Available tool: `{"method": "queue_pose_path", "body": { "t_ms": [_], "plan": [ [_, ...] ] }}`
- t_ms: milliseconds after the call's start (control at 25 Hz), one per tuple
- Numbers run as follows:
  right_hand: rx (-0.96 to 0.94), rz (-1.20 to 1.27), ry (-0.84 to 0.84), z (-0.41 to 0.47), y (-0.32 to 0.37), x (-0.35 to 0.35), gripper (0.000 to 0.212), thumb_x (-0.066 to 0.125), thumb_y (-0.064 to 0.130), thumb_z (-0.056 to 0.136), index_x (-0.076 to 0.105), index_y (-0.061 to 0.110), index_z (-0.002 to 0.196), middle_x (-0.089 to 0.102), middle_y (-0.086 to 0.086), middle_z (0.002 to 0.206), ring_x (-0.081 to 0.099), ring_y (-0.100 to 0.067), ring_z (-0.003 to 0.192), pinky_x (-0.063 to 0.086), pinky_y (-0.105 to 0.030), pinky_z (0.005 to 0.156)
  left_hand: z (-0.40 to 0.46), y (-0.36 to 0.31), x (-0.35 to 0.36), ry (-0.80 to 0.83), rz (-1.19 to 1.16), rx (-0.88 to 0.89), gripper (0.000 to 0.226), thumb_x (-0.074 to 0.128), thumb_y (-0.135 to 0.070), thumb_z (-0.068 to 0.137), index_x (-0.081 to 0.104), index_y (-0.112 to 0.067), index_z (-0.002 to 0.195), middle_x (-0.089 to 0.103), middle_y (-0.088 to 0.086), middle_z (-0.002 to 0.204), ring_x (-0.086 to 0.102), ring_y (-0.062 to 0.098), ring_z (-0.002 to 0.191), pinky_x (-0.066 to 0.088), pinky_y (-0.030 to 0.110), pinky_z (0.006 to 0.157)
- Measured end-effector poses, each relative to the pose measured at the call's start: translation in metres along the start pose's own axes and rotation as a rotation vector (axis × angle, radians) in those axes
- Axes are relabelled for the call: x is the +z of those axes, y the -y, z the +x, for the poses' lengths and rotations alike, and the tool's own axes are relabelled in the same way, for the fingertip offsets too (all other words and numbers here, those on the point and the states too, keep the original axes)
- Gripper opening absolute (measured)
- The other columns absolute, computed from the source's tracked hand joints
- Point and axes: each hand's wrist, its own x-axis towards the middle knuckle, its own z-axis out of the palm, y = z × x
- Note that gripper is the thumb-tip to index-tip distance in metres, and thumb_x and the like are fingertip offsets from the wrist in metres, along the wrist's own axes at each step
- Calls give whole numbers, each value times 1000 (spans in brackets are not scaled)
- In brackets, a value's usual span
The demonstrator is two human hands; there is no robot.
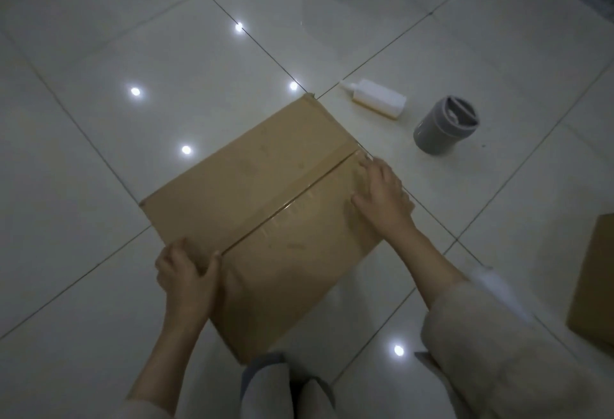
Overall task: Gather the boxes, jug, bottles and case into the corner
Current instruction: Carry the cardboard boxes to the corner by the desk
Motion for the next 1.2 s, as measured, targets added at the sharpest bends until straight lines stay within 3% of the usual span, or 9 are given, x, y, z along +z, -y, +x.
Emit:
{"method": "queue_pose_path", "body": {
  "t_ms": [120, 240, 360, 560, 880, 1200],
  "plan": [
    [52, -12, -4, 50, -15, 19, 65, 52, 41, 87, 22, 22, 142, 26, -3, 151, 25, -28, 139, 20, -48, 111, 15, 12, 28, -67, -142, -11, 75, 62, -27, 84, 18, -12, 143, 2, 13, 153, 19, 35, 138, 22, 43, 115],
    [138, 82, -19, 71, -21, 23, 61, 54, 56, 81, 39, 21, 130, 49, -3, 134, 44, -29, 125, 30, -49, 105, 19, 14, 30, -89, -246, -43, 76, 61, -34, 85, 15, -25, 144, 16, 9, 152, 28, 31, 136, 28, 47, 112],
    [146, 150, -5, 62, -12, 14, 54, 59, 54, 79, 46, 22, 120, 56, -1, 124, 50, -28, 117, 36, -51, 101, 18, 10, 18, -61, -237, -56, 82, 66, -35, 81, 16, -27, 145, 22, 7, 151, 29, 28, 136, 30, 48, 110],
    [125, 207, -16, 29, 37, -35, 54, 63, 47, 78, 46, 19, 121, 56, -4, 124, 51, -28, 116, 40, -52, 99, 11, -23, -50, -32, -219, -79, 87, 71, -31, 77, 19, -26, 146, 22, 7, 152, 26, 27, 139, 27, 47, 111],
    [-146, 334, 1, -4, 230, -106, 45, 65, 37, 77, 48, 25, 117, 56, 5, 112, 53, -24, 111, 41, -48, 98, 0, -54, -239, -235, -361, -77, 85, 71, -23, 78, 20, -30, 146, 21, 1, 153, 25, 23, 139, 27, 45, 113],
    [-405, 211, 211, -28, 469, -20, 45, 59, 34, 78, 46, 24, 120, 55, 0, 122, 52, -27, 111, 39, -49, 100, 13, 48, -389, -513, -502, -296, 89, 72, -10, 76, 20, -26, 146, 22, 5, 153, 25, 23, 139, 24, 40, 113]
  ]
}}
